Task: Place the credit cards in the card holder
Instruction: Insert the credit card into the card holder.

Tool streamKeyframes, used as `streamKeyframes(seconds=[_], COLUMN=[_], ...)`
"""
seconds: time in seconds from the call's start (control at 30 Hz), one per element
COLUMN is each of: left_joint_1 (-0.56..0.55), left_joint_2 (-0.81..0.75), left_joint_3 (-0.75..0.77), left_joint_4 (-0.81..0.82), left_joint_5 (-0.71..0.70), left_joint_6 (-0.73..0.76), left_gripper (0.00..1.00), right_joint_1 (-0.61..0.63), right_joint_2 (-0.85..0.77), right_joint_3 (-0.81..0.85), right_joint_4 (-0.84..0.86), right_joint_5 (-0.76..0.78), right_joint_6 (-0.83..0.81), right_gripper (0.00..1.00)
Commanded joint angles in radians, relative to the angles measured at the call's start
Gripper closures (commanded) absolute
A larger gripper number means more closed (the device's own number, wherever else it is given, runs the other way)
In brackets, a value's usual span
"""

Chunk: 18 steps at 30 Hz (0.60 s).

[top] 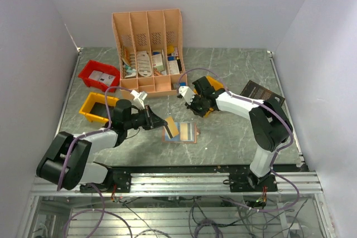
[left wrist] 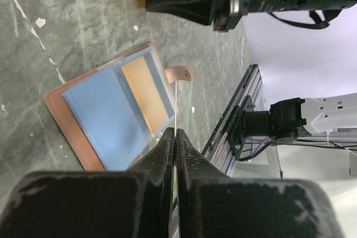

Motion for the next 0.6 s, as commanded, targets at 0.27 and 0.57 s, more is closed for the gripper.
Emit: streamKeyframes(seconds=[0.27, 0.57], left_joint_1=[0.004, 0.0], left_joint_2=[0.176, 0.324], left_joint_3=[0.027, 0.024], left_joint_4=[0.165, 0.374], left_joint_5=[0.018, 0.071], left_joint_6=[0.01, -0.05], left_gripper=[0.93, 0.93], right_joint_1=[-0.058, -0.045], right_joint_2=[-0.114, -0.126], right_joint_3=[-0.024, -0.076], right_joint_4=[-0.097, -0.237], right_joint_5=[-0.416, -0.624], right_joint_6=[-0.157, -0.405], right_gripper=[1.0, 0.6])
